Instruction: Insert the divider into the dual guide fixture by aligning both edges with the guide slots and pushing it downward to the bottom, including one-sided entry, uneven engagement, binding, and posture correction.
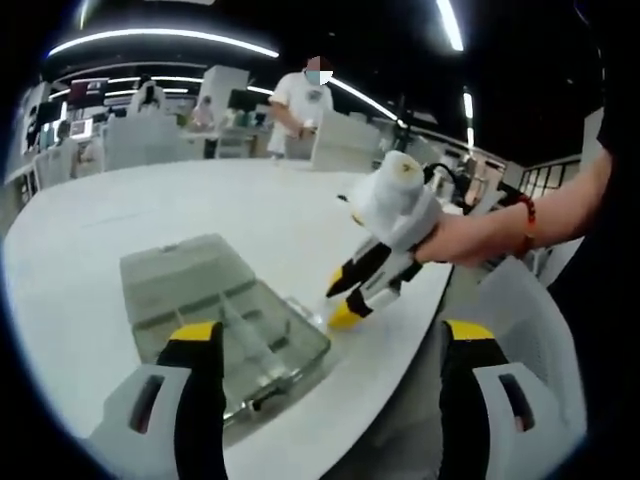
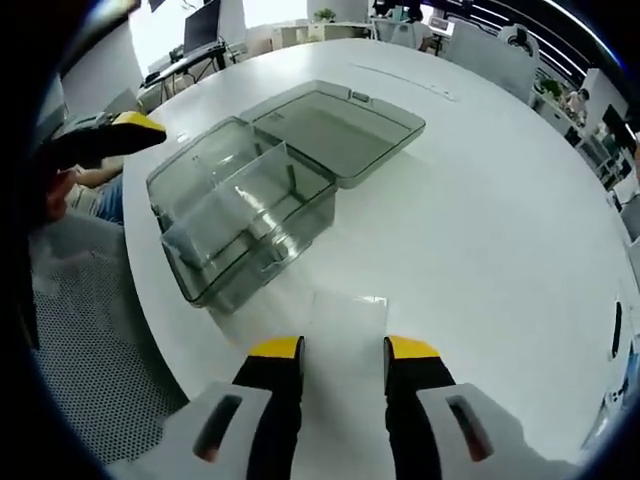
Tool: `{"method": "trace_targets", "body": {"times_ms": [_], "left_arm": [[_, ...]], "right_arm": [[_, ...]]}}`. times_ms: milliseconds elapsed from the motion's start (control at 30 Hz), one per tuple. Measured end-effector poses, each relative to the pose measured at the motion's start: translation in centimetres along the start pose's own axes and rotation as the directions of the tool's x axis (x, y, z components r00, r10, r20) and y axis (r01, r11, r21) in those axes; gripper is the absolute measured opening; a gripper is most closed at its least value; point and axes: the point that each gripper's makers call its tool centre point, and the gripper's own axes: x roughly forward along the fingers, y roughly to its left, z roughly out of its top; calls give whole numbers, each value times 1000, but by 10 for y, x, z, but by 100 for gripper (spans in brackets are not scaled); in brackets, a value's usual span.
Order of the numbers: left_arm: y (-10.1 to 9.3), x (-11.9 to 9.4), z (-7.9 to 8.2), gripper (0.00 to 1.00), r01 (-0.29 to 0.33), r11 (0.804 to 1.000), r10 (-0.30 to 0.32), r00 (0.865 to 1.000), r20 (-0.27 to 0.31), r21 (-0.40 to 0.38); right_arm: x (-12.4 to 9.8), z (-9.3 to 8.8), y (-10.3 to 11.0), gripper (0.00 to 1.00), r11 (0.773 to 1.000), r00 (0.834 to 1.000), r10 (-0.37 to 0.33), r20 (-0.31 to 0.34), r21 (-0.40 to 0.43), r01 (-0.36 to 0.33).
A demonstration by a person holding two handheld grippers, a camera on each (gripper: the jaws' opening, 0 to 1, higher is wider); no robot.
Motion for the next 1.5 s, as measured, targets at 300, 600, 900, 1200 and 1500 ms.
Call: {"method": "trace_targets", "body": {"times_ms": [300, 600, 900, 1200, 1500], "left_arm": [[-3, 4, 3, 87, 17, 1000, -17, 1000, 1, 1], [0, 5, 5, 86, 11, 1000, -11, 1000, 14, -20], [3, 5, 11, 86, -3, 999, 5, 999, 42, -48], [9, 8, 19, 85, -34, 997, 39, 997, 62, -76], [16, 9, 26, 85, -61, 993, 70, 993, 90, -98]], "right_arm": [[-10, 6, -9, 27, 1000, 999, -26, 43, 17, 25], [-21, 19, -13, 27, 999, 995, -46, 93, 34, 43], [-36, 40, -14, 27, 997, 983, -70, 169, 31, 65], [-47, 56, -14, 27, 997, 971, -75, 229, 26, 71], [-52, 66, -7, 27, 999, 962, -53, 269, 21, 49]]}}
